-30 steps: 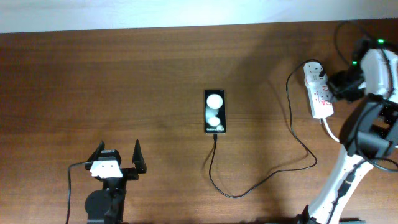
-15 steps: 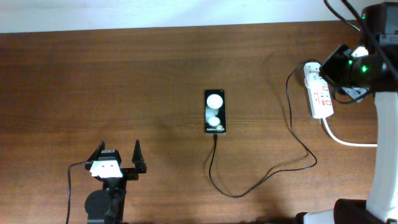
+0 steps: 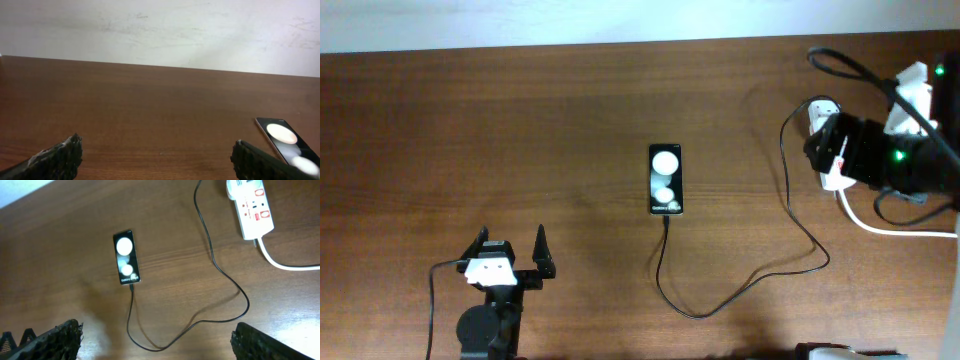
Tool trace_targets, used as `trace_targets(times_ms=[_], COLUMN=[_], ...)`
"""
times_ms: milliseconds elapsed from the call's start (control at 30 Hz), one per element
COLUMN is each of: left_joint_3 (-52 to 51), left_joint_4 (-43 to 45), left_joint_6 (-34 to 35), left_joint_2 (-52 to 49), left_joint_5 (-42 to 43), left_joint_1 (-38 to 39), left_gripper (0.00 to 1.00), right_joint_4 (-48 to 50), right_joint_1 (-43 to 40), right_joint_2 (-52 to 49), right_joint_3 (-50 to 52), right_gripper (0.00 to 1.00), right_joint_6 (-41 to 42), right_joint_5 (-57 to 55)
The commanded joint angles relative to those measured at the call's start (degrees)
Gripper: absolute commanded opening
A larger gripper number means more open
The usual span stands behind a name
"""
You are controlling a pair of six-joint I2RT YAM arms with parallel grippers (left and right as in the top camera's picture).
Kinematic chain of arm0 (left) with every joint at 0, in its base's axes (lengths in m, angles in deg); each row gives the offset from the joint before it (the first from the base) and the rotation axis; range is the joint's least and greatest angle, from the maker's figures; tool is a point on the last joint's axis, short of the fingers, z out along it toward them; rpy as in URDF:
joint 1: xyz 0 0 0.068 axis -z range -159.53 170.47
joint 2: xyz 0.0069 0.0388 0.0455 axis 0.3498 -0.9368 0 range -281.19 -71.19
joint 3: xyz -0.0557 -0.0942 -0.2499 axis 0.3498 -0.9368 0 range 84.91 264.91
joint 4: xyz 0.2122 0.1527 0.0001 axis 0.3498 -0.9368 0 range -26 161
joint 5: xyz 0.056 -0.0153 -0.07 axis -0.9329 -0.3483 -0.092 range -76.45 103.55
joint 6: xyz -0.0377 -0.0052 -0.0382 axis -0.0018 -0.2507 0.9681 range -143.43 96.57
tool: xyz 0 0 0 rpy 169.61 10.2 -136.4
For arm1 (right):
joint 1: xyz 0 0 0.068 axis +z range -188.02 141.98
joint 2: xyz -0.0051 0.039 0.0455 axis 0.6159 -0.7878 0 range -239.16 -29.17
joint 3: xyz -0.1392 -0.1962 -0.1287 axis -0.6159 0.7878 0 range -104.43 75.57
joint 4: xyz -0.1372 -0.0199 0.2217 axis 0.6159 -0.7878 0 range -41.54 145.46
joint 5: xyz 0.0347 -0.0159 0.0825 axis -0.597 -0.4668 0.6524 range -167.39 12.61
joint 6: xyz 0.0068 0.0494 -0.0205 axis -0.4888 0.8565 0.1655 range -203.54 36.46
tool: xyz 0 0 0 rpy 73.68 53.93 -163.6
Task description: Plug charger to phone and switch on socket
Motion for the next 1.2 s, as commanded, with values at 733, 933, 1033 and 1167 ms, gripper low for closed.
trace_targets(times_ms=[733, 933, 1033, 1167], left_joint_3=[-0.22, -0.22, -0.22, -0.22], left_joint_4=[-0.17, -0.17, -0.17, -0.17], left_joint_6=[-1.09, -1.09, -1.09, -1.09], left_joint_2=[0.13, 0.13, 0.13, 0.13], left_joint_5=[-0.24, -0.24, -0.24, -0.24], left_joint_1=[-0.02, -0.02, -0.02, -0.02], left_gripper=[0.99, 0.99, 0.99, 0.99], right_joint_4=[-0.33, -0.33, -0.33, -0.11], right_joint_1=[1.07, 1.05, 1.07, 1.01], right_joint_2=[14.73, 40.72, 45.35, 49.59], right_joint_3=[9.64, 42.07, 43.34, 43.34], right_gripper=[0.99, 0.99, 0.99, 0.99], right_joint_6=[-0.74, -0.72, -0.72, -0.72], right_joint_5=[0.74, 0.74, 0.74, 0.44])
